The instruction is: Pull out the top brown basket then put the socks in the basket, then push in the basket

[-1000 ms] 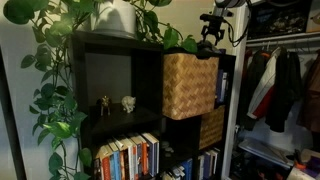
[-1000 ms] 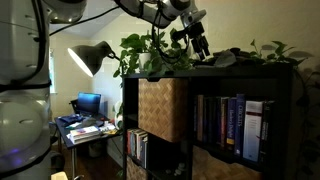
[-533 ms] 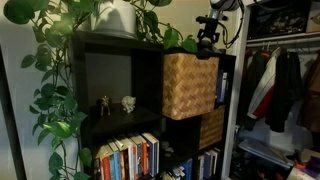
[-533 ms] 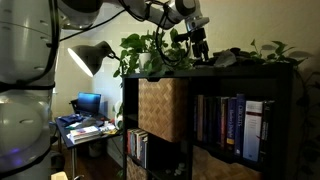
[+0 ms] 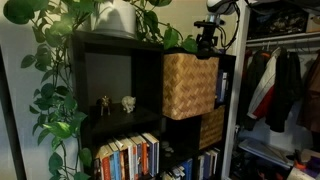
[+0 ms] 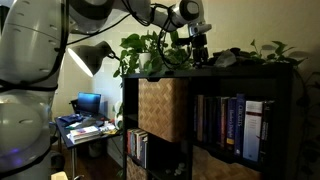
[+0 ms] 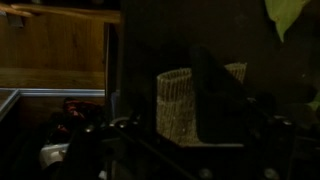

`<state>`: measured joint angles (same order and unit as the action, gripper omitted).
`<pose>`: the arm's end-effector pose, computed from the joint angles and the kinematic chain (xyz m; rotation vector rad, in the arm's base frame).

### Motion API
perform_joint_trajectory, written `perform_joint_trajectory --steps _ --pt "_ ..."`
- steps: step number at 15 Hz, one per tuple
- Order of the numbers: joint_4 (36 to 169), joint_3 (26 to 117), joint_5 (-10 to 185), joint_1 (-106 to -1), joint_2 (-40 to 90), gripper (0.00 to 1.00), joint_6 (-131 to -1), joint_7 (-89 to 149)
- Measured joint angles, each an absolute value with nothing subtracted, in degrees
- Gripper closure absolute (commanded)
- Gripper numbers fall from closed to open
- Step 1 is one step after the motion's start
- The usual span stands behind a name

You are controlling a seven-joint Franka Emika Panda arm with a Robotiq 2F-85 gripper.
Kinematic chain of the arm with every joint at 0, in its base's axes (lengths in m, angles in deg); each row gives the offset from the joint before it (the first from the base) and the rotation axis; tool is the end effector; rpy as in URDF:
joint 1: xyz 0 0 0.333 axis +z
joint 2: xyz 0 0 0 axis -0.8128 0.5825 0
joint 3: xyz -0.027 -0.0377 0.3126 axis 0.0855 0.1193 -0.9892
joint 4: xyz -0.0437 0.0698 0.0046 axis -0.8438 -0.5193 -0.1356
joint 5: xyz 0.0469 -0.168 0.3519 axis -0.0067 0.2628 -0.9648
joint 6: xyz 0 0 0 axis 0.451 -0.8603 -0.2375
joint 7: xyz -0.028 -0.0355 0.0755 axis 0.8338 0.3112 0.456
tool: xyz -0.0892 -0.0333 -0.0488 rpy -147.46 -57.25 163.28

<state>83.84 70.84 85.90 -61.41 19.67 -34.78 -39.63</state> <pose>0.6251 -0.1126 0.6676 -2.2046 1.9963 -0.4366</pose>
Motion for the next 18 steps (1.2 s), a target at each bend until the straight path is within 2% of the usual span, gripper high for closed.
perform_joint_trajectory --steps 7,9,11,14,18 --pt "79.13 70.7 85.84 -61.3 21.64 0.8 -31.6 -37.82" --pt "77.78 70.64 86.21 -61.19 22.24 0.9 -30.75 -37.32" --pt "76.19 70.5 86.78 -61.08 23.0 0.95 -29.72 -36.97" --pt "73.37 70.2 87.33 -61.04 24.22 0.91 -27.98 -35.91" --pt "68.84 69.67 88.2 -60.56 25.78 0.91 -25.89 -34.87"
